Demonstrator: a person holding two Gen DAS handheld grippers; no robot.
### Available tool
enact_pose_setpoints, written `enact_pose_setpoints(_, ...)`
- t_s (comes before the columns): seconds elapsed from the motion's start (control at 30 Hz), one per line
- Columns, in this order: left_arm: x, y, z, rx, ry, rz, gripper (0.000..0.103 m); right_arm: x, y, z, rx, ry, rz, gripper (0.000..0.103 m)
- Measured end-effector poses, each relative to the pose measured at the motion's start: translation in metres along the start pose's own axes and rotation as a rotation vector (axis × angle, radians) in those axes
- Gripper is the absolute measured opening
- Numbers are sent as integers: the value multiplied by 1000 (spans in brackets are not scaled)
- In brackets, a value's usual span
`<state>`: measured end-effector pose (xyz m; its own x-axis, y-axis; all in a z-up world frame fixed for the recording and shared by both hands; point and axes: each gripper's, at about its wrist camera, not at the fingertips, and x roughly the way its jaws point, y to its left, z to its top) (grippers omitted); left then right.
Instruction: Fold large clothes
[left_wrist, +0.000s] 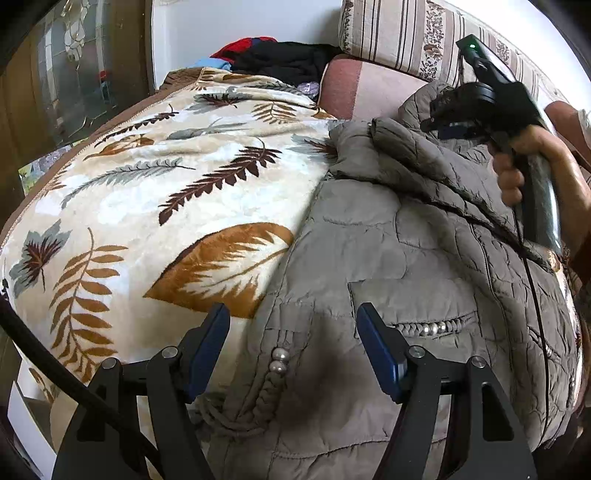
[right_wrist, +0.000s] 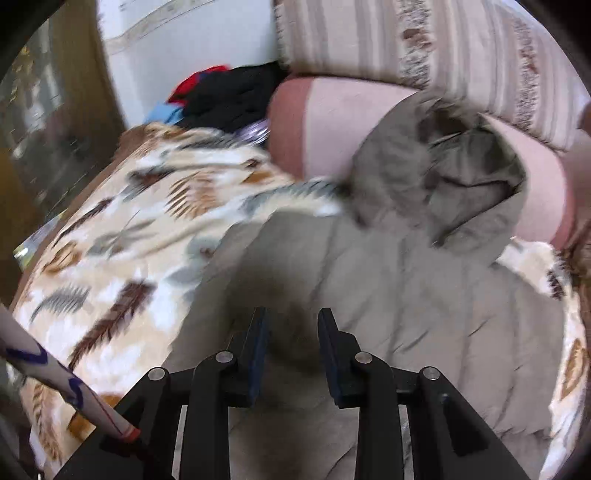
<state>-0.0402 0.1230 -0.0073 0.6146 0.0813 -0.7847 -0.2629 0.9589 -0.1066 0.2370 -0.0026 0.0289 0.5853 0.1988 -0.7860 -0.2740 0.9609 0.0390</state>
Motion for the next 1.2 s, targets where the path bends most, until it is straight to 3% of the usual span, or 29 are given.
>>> enact_pose_setpoints(0.17,-2,-1,-1,21,1,27,70,54,-13,20,80,70,-79,30)
enact_pose_setpoints(0.2,-2,1,-1,18,-1,32,70,71,-14,17,103,134,-44,30)
enact_pose_setpoints(0.27,-2,6,0,4,-5,40,70,79,-13,9,135,173,28,29)
enact_pose_setpoints(0.33,3,10,2,-9,4,48,70,75,-1,-5,77,185,96,29)
enact_pose_setpoints(0.47,10,10,8,-20,33,39,70,63,11,-21,-19,178,103,29)
enact_pose_setpoints(0.57,5,6,9,-1,23,41,71,39,4,-25,-6,142,100,30)
enact_pose_setpoints(0.63,7,4,9,32,39,48,76,15,-8,-35,45,115,142,45)
enact_pose_setpoints(0.67,9,4,9,48,52,48,76,-2,-21,-46,76,105,174,61)
enact_pose_setpoints(0.7,13,5,9,60,72,49,76,-16,-31,-57,94,98,195,70)
enact_pose_setpoints(0.83,29,13,12,49,128,20,76,-81,-95,-115,132,90,158,71)
enact_pose_setpoints(0.93,42,17,18,21,158,-41,76,-126,-161,-164,196,74,5,77)
enact_pose_setpoints(1.03,59,14,22,6,200,-111,76,-155,-233,-220,336,118,-133,79)
enact_pose_setpoints(1.13,77,4,20,-4,258,-153,76,-162,-275,-269,485,170,-171,79)
enact_pose_setpoints(1.2,79,-1,16,-9,263,-148,66,-159,-284,-294,533,190,-138,78)
